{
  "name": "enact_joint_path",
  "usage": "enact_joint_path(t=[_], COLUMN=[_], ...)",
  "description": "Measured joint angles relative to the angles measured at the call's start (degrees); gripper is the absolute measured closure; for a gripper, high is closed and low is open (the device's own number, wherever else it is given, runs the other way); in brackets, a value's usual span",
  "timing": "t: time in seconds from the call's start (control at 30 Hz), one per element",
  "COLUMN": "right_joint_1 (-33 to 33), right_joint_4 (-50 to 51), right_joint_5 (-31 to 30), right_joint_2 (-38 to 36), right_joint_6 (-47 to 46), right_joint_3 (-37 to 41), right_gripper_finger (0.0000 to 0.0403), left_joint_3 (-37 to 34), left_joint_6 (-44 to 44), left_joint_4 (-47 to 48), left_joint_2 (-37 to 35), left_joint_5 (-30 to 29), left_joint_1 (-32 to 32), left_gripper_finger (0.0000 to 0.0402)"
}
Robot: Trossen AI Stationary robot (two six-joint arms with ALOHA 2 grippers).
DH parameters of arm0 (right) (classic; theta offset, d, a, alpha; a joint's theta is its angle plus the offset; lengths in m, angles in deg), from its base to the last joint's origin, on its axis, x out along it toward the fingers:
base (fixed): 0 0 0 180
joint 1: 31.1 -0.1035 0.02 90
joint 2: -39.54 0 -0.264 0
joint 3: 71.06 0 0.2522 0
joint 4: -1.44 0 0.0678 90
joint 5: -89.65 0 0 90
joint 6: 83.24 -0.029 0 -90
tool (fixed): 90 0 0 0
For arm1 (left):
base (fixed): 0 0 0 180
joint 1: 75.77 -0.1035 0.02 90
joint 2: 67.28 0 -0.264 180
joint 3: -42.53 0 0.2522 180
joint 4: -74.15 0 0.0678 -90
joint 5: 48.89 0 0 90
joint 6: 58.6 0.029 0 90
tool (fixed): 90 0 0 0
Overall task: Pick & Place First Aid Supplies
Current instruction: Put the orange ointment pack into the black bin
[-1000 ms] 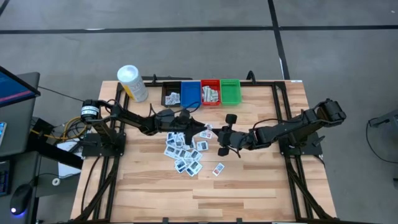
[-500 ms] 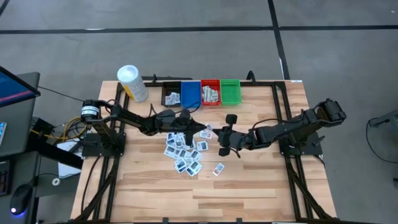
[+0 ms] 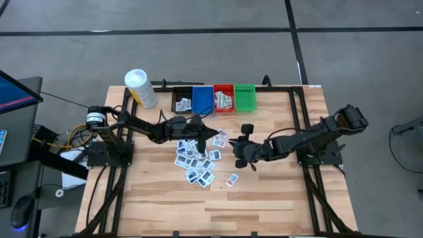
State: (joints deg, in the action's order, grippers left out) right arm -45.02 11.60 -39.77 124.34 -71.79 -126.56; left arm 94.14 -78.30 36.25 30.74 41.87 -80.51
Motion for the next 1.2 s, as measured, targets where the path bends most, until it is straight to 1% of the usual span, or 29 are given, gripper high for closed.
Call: enact_joint_path(t=[0.23, 0.33, 0.4, 0.43, 0.5, 0.57, 0.7, 0.77, 0.8, 0.9, 1.0, 1.03, 1.13, 1.2], right_joint_1=[-0.47, -0.75, -0.76, -0.75, -0.89, -1.4, -3.06, -3.79, -4.03, -4.47, -4.82, -4.89, -4.89, -4.87], right_joint_4=[6.52, 9.79, 12.47, 14.03, 16.98, 19.47, 18.54, 18.09, 17.71, 15.17, 11.64, 10.39, 8.57, 8.21], right_joint_5=[-5.73, -5.82, -5.69, -5.69, -5.7, -5.71, -5.62, -5.61, -5.64, -5.6, -5.49, -5.47, -5.04, -3.75], right_joint_2=[-0.1, -0.1, -0.1, -0.1, -0.1, -0.1, -0.1, -0.08, -0.08, -0.06, -0.06, -0.06, -0.06, -0.06], right_joint_6=[-5.84, -9.54, -12.5, -14.15, -16.91, -18.84, -20.29, -21.67, -22.38, -23.87, -24.18, -24.17, -24.16, -23.78], right_joint_3=[-0.11, -0.11, -0.11, -0.11, -0.11, -0.05, 2.35, 3.56, 4.15, 6.69, 8.74, 9.32, 10.22, 10.23], right_gripper_finger=[0.0292, 0.0272, 0.0265, 0.0263, 0.0263, 0.0265, 0.0273, 0.0276, 0.0278, 0.028, 0.0279, 0.028, 0.028, 0.0279], left_joint_3=[0.0, 0.0, -0.13, -0.13, -0.2, -0.19, -0.15, -0.15, -0.15, -0.15, -0.15, -0.15, -0.15, -0.15], left_joint_6=[1.25, 1.68, 2.39, 3.18, 5.12, 7.82, 12.67, 13.41, 13.49, 13.46, 13.11, 12.49, 10.49, 10.22], left_joint_4=[0.21, 0.62, 3.85, 6.2, 12.63, 18.82, 30.18, 34.79, 36.56, 40.9, 43.61, 44.19, 44.42, 44.35], left_joint_2=[-0.02, -0.19, -1.56, -2.71, -6.21, -10.42, -19.05, -22.37, -23.55, -25.2, -24.36, -23.65, -20.93, -18.95], left_joint_5=[0.52, 0.63, 0.28, -0.87, -4.87, -10.66, -25.0, -29.87, -30.9, -31.19, -31.15, -30.28, -23.12, -20.36], left_joint_1=[0.08, -0.8, -1.93, -2.65, -3.83, -4.64, -6.47, -8.3, -9.5, -13.57, -17.79, -19.17, -22.83, -24.39], left_gripper_finger=[0.0399, 0.0398, 0.0398, 0.0399, 0.0399, 0.0398, 0.0398, 0.0398, 0.0398, 0.0397, 0.0398, 0.0398, 0.0396, 0.0396])
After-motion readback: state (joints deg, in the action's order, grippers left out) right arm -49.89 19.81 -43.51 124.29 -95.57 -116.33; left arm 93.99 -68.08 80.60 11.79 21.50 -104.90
